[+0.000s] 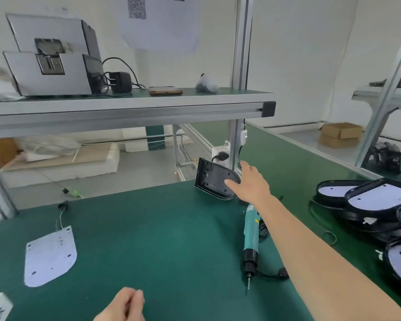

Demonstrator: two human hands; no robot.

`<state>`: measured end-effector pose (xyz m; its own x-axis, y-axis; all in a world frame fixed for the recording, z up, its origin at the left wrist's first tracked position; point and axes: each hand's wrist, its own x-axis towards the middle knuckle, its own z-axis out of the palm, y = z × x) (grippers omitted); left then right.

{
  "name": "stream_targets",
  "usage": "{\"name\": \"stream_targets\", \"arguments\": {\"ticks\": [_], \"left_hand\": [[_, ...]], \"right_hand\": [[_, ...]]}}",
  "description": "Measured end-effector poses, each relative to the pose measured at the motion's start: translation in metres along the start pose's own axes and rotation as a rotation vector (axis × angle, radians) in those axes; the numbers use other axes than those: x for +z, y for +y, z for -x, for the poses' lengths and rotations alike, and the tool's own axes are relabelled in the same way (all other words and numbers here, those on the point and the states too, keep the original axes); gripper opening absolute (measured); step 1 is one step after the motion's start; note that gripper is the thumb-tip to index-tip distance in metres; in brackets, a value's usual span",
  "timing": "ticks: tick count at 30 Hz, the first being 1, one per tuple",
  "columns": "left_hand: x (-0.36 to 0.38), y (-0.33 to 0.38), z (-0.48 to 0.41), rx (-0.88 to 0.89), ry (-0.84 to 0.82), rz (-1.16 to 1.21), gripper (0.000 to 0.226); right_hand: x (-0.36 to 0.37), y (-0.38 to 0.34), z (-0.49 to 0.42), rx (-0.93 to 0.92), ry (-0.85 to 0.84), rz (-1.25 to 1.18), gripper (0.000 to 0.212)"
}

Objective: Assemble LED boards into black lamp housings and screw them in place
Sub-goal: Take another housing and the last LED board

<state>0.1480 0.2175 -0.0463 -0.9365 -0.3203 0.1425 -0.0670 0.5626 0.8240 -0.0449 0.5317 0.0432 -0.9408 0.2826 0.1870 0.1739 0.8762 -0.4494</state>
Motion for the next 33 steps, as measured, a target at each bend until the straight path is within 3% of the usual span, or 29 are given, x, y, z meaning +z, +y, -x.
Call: {"name": "stream_targets", "arguments": {"ticks": [8,15,18,24,33], "left_hand": [[0.005,-0.013,-0.002,-0.002,0.004,0.002,0.031],[0.004,-0.013,-0.002,-0.04,0.013,-0.01,0.033],[0.0,-0.011,-0.002,-0.059,-0.057,-0.042,0.03],[0.0,-0.01,-0.001,-0.112,-0.079,-0.021,0.028],[-0.002,-0.017,0.003,-0.043,-0.105,-0.008,0.028]], "right_hand": [[0.043,0.0,-0.03,0.107,-0.015,0.112,0.042],[0.05,0.006,-0.038,0.142,0.071,-0.026,0.024],[0.049,-0.002,-0.033,0.137,0.112,-0.064,0.017],[0.04,-0.03,0.013,0.091,-0.033,-0.21,0.022],[0.068,-0.069,0.161,0.208,-0.405,-0.785,0.046]]}}
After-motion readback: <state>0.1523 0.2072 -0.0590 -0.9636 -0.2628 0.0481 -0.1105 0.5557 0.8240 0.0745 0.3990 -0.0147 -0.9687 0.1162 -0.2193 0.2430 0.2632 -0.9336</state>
